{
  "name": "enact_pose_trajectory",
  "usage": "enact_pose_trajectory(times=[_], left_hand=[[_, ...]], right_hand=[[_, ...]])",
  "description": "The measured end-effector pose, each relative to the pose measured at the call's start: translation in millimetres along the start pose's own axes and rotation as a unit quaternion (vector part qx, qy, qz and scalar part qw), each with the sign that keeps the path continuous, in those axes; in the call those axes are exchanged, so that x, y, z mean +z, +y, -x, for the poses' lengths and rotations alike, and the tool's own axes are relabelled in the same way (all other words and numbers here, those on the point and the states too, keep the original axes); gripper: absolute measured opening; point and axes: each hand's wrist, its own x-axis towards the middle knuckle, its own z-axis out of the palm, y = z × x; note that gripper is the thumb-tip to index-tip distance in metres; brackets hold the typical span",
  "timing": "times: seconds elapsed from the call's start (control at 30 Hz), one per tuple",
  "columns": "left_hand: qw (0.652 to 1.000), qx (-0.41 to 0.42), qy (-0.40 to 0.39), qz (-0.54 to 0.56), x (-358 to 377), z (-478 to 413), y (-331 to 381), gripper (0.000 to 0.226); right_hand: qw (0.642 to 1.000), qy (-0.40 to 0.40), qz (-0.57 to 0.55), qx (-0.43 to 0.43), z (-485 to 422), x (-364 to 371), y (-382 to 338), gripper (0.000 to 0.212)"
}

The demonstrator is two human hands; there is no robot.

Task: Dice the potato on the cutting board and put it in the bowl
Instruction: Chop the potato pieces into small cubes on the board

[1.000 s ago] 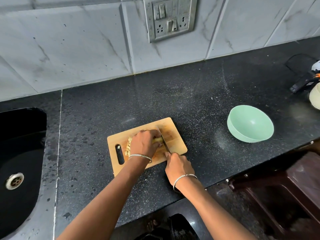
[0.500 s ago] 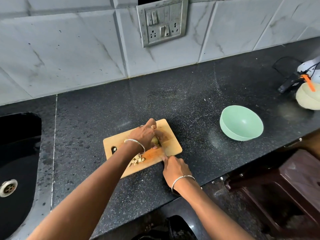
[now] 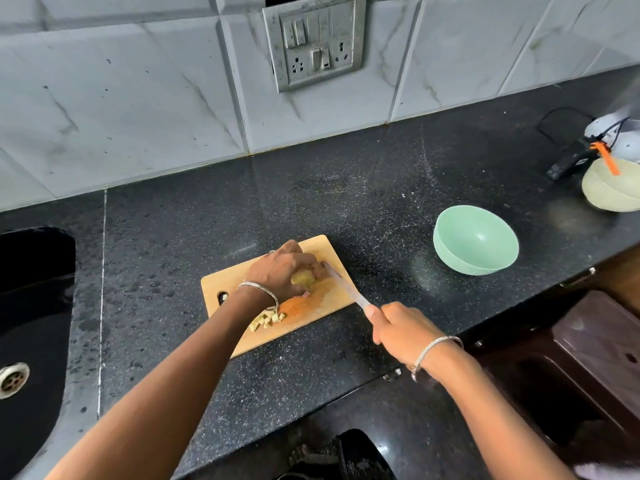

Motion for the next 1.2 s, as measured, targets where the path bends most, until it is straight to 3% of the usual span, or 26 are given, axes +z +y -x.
enact_pose_trajectory(times=[0.17, 0.3, 0.57, 0.97, 1.2], left_hand=[[0.994, -0.059, 0.076, 0.051, 9.1, 9.5, 0.7, 0.049], [0.985, -0.109, 0.107, 0.075, 18.8, 15.5, -1.3, 0.041], [0.981, -0.127, 0.120, 0.080, 16.9, 18.4, 0.4, 0.026], [0.980, -0.131, 0.128, 0.073, 13.6, 19.6, 1.8, 0.024], [0.995, -0.053, 0.078, -0.005, 10.7, 18.1, 5.8, 0.047]], right_hand=[[0.999, 0.031, -0.031, -0.012, -15.2, 33.5, -24.5, 0.054], [0.998, 0.042, -0.029, -0.025, -15.5, 46.4, -38.1, 0.053], [0.998, 0.042, -0.025, -0.025, -10.9, 45.2, -47.5, 0.046], [0.998, 0.062, 0.006, 0.019, -16.8, 66.1, -61.0, 0.046], [0.997, 0.070, 0.013, 0.020, -18.0, 66.9, -62.3, 0.046]])
